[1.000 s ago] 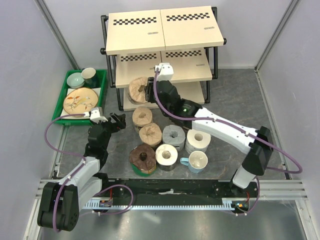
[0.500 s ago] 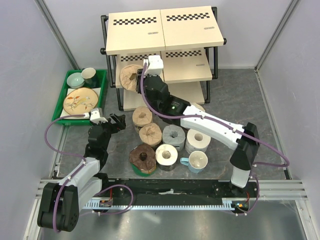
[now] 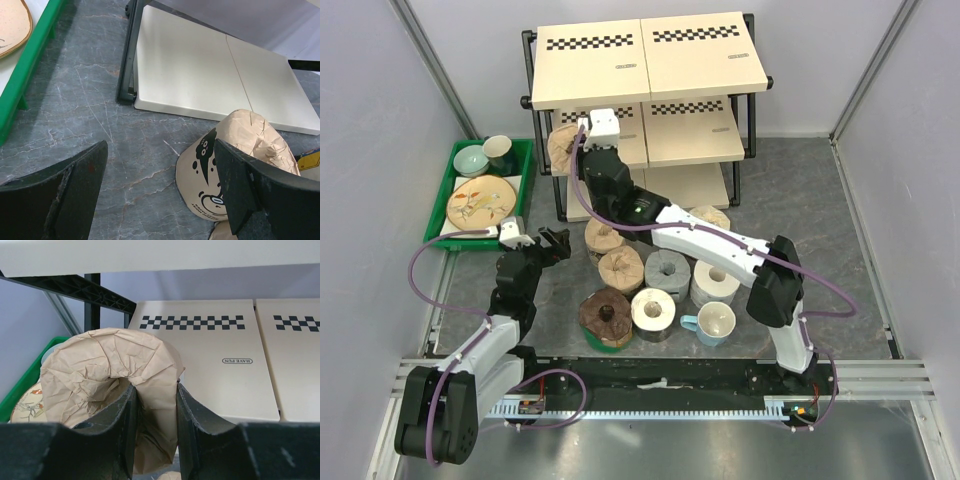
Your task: Place and organize the paper towels onto the shelf
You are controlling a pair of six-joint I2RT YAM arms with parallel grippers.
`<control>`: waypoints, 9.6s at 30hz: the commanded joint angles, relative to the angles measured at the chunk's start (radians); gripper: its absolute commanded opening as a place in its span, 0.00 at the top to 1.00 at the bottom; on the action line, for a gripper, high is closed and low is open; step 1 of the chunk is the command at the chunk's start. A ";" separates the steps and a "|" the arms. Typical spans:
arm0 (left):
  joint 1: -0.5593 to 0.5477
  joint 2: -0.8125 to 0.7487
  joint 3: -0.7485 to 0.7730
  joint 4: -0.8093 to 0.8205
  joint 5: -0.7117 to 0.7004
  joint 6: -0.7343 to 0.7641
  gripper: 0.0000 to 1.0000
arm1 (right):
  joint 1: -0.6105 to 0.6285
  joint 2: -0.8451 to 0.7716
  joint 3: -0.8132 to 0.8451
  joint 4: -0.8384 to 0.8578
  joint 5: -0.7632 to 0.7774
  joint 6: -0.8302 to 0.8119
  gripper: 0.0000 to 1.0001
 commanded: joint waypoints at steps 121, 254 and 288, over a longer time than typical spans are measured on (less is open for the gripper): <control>0.000 -0.014 -0.006 0.047 -0.027 -0.020 0.06 | -0.020 -0.293 -0.514 -0.420 -0.292 0.446 0.21; 0.000 -0.023 -0.012 0.050 -0.032 -0.023 0.06 | -0.225 -0.103 0.124 -0.251 -0.120 0.205 0.69; 0.000 -0.023 -0.012 0.048 -0.032 -0.023 0.06 | -0.225 -0.135 -0.068 -0.037 -0.076 0.144 0.69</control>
